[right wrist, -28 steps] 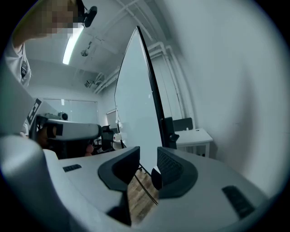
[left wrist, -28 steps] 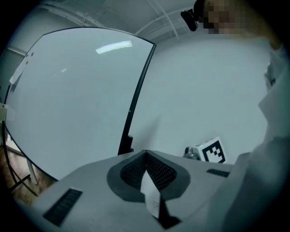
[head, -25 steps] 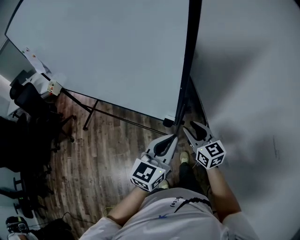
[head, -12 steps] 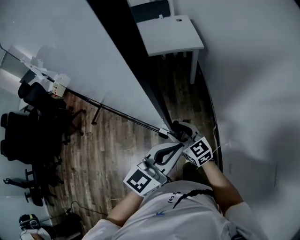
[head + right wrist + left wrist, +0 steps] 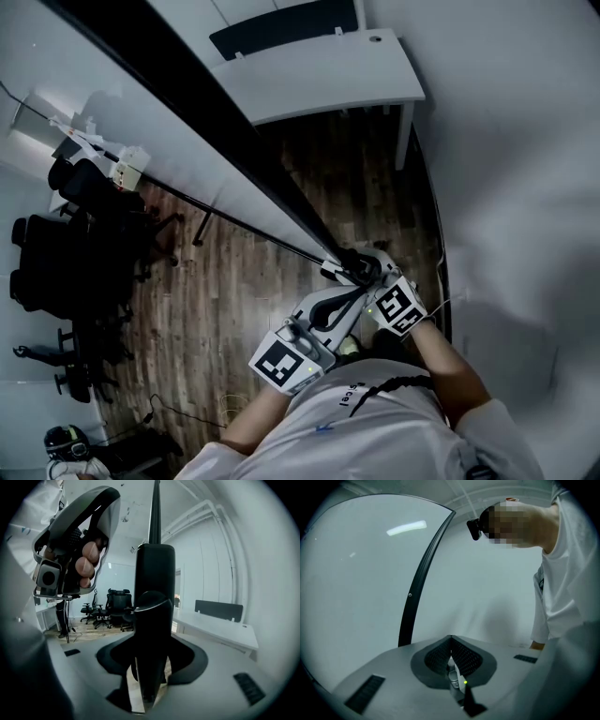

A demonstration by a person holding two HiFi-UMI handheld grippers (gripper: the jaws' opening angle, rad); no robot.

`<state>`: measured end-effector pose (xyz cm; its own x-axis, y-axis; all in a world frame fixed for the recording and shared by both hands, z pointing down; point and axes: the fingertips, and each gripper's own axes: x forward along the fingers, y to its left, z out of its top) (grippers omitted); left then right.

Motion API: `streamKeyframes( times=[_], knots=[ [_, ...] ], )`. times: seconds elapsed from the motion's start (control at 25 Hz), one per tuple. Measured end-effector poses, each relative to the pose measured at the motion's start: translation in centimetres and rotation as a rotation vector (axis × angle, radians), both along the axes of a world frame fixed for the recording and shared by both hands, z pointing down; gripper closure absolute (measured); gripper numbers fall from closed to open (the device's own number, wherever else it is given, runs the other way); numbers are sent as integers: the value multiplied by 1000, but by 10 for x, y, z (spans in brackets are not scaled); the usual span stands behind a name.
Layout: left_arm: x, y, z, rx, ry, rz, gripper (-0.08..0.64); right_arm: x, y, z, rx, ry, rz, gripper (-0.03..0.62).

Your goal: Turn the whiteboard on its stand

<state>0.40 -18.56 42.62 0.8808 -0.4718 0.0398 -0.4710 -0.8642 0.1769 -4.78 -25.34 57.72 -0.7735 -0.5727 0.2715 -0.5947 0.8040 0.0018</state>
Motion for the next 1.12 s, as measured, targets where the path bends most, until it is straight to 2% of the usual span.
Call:
streamKeyframes(
  times=[0.4, 0.68, 0.88, 1.12],
  knots=[
    [-41, -15, 6, -41, 6, -58, 560, 7, -20, 0, -32, 59, 20, 397],
    [-77, -14, 7, -51, 9, -57, 560, 2, -31, -15, 7, 118, 21, 394],
    [-57, -32, 20, -49, -15, -59, 560, 27, -50, -6, 54, 187, -49, 380],
    [-58, -55, 11, -32, -9, -85, 560, 43, -71, -10, 50, 190, -51, 380]
  ],
)
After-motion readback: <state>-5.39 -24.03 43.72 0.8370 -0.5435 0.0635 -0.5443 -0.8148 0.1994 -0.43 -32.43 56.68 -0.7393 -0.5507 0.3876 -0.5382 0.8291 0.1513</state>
